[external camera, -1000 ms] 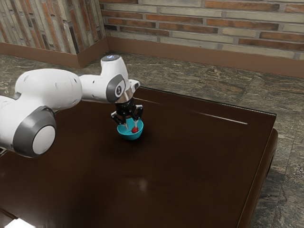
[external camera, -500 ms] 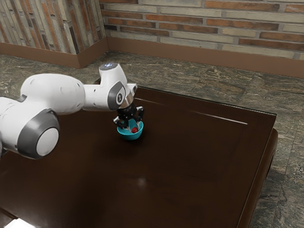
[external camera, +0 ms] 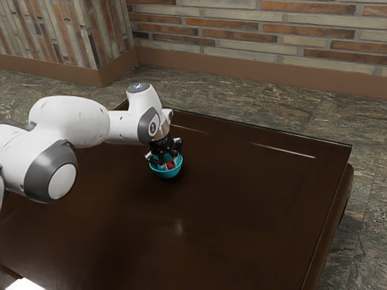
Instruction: Take strawberry from the bowl
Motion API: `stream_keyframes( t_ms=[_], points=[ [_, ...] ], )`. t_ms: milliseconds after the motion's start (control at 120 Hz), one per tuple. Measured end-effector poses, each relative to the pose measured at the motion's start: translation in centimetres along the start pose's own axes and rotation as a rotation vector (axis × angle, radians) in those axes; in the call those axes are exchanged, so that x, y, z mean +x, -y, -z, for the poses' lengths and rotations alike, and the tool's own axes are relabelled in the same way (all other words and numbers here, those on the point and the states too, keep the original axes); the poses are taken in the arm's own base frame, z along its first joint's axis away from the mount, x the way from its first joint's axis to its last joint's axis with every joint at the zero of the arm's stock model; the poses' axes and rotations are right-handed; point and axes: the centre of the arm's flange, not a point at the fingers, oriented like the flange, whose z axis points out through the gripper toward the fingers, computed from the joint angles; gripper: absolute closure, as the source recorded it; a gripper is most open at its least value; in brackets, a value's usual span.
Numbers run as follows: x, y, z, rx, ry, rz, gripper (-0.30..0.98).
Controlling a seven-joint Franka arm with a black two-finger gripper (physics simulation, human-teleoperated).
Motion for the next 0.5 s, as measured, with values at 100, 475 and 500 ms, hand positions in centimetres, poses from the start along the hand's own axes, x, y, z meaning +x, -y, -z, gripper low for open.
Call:
stream_keyframes(
  t_ms=[100,475,500],
  points=[
    [0.1,-0.4,1.4,-0.015,-0.008,0.006,0.62],
    [-18.3,-7.7,9.8,-0.051,0.088,-0.214,0.66],
    [-19.6,-8.0,9.0,-0.039,0.098,-0.229,0.66]
  ],
)
